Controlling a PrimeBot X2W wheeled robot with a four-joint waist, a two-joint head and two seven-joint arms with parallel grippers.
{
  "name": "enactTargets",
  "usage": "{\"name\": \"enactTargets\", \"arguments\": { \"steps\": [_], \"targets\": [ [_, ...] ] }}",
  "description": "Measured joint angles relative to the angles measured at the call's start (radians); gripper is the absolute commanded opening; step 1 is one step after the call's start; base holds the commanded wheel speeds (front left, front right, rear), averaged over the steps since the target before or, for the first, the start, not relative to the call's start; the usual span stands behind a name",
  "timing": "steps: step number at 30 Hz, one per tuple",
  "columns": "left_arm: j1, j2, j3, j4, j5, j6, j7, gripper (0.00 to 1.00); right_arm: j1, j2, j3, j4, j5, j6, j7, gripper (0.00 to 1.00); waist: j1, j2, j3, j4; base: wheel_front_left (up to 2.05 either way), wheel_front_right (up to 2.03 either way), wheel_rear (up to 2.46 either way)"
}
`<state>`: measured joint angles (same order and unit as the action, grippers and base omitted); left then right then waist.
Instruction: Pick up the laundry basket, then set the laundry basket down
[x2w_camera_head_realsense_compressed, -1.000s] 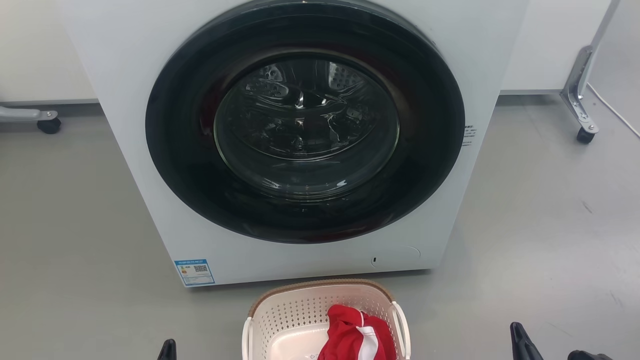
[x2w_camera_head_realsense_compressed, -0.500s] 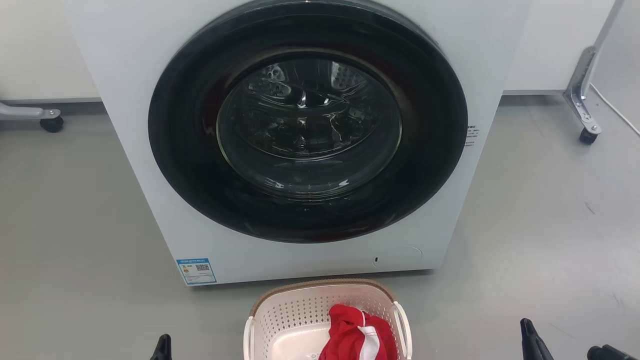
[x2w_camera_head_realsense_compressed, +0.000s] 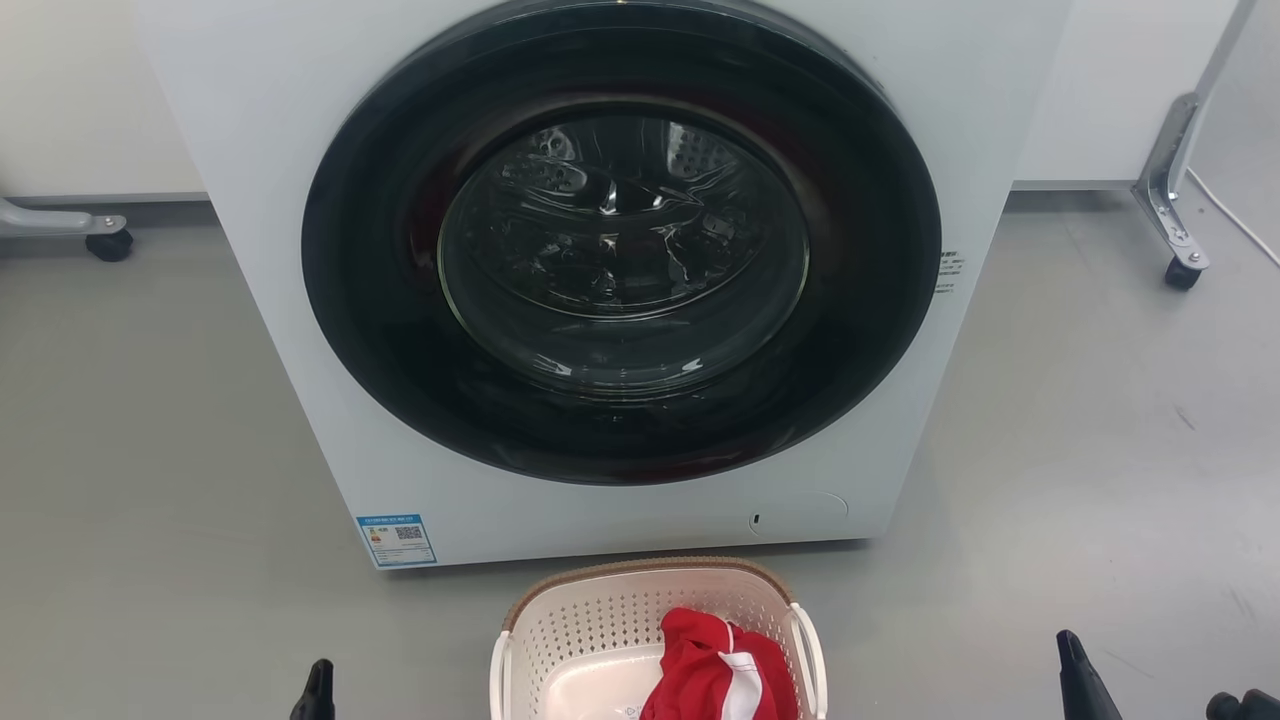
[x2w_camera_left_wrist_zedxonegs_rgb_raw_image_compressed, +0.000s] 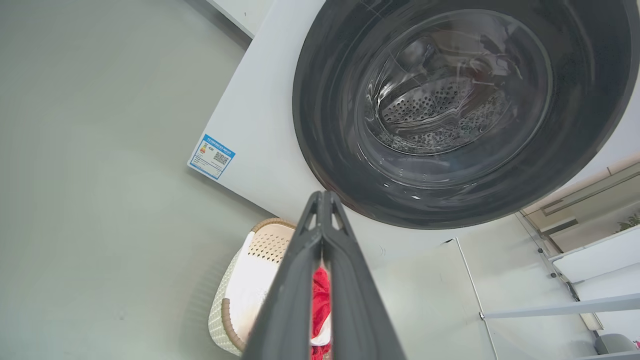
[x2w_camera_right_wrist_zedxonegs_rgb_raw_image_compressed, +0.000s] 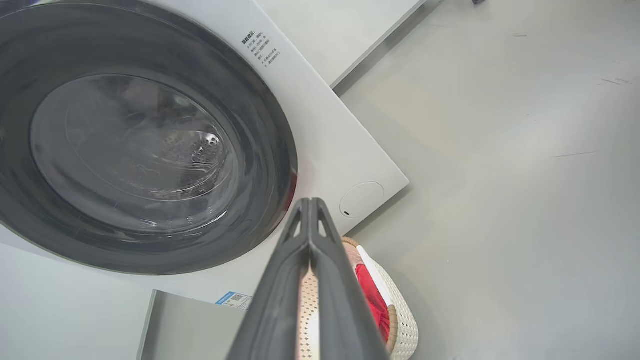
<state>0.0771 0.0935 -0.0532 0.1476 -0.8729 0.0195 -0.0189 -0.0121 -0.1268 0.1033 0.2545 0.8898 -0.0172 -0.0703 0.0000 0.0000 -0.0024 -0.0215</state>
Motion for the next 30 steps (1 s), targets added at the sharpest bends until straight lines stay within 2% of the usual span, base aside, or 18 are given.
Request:
{"name": "enactTargets", "arguments": {
  "steps": [30],
  "targets": [
    [-0.084, -0.029, 0.081, 0.080, -0.403, -0.079, 0.076, 0.00, -0.041, 0.047, -0.133, 0.023, 0.398, 0.075, 0.106, 0.00, 0.0000, 0.0000, 0.002, 0.012, 0.00, 0.00, 0.00]
  ]
}}
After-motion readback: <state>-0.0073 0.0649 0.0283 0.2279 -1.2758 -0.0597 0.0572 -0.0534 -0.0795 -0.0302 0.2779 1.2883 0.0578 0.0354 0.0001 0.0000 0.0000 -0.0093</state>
